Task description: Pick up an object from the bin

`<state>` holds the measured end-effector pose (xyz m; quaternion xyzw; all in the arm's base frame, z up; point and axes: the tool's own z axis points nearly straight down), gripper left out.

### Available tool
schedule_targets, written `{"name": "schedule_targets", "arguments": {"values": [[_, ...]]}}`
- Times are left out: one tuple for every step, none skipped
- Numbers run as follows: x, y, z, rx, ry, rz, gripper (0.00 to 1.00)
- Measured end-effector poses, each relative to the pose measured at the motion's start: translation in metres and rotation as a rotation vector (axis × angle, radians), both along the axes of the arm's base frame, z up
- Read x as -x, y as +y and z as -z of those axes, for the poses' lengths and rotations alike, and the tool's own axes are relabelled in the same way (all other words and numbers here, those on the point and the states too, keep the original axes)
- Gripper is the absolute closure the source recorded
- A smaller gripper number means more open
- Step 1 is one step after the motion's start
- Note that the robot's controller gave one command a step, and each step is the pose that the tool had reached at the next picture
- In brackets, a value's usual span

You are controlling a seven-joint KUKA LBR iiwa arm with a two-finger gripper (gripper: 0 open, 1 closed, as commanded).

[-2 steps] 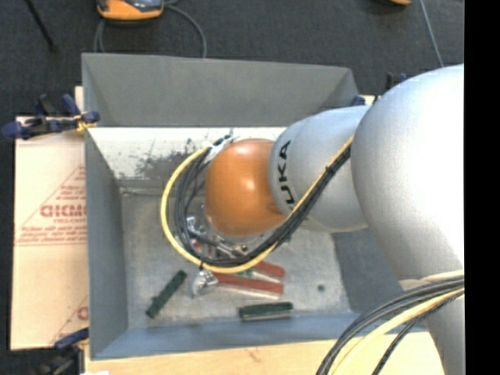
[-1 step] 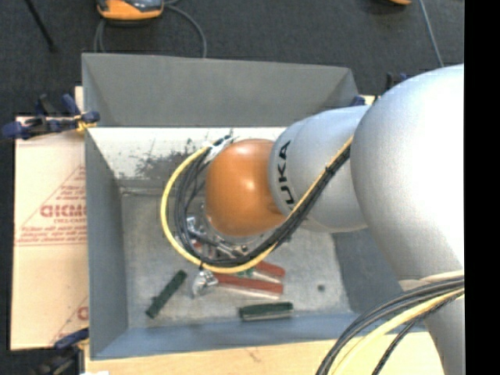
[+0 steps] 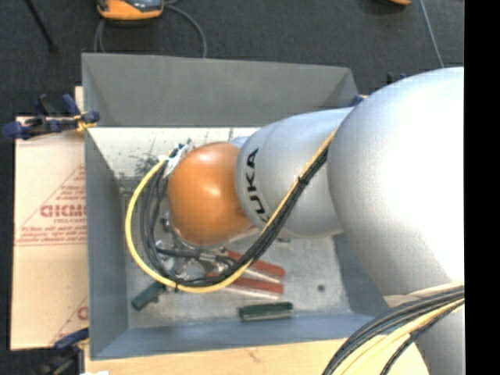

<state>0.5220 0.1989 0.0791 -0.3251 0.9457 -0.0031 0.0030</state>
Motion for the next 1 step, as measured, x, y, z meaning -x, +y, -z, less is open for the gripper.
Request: {"name": "schedule_targets", "arguments": {"values": [[0.0000, 0.0000, 0.0000, 0.000, 0.000, 0.001, 1.00]]}}
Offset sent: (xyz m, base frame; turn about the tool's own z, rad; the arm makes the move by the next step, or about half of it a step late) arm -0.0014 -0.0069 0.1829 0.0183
